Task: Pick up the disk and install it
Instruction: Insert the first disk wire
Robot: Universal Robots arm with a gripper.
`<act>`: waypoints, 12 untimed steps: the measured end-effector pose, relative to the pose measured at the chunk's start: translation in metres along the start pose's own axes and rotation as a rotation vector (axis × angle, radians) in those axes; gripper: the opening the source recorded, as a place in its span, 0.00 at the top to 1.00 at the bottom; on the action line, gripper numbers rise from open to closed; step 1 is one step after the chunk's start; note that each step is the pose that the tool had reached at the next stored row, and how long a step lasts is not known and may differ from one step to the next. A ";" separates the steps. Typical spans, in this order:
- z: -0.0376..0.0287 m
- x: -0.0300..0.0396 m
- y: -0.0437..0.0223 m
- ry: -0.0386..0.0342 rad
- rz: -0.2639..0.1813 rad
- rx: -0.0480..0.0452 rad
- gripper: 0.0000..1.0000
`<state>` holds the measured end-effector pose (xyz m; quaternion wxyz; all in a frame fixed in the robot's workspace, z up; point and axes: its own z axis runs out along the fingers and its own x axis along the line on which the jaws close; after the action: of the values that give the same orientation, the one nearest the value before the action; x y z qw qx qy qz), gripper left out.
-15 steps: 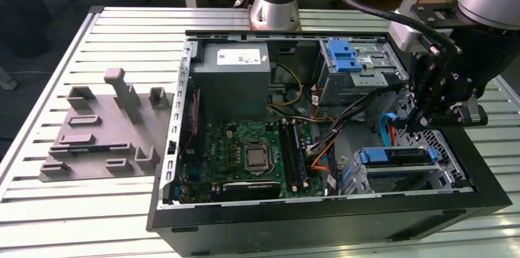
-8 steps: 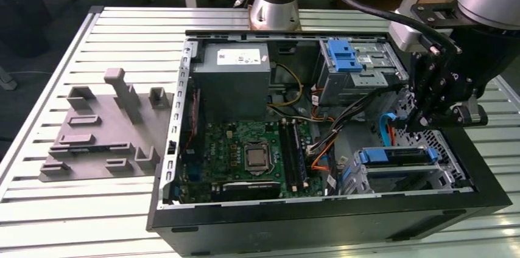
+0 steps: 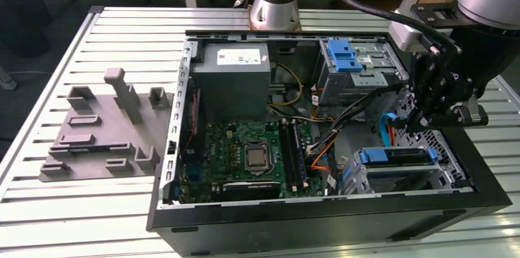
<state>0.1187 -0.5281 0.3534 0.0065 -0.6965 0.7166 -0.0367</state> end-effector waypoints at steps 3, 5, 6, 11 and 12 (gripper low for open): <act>0.0001 0.0001 0.0000 0.0277 -0.002 0.0006 0.83; 0.0001 0.0000 0.0000 0.0445 -0.003 0.0006 0.83; 0.0002 0.0001 0.0000 0.0482 -0.003 -0.0011 0.83; 0.0018 -0.0001 -0.0023 0.0492 -0.006 -0.0443 0.83; 0.0022 0.0003 -0.0030 0.0491 -0.006 -0.0491 0.83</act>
<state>0.1218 -0.5285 0.3514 -0.0283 -0.6975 0.7151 -0.0362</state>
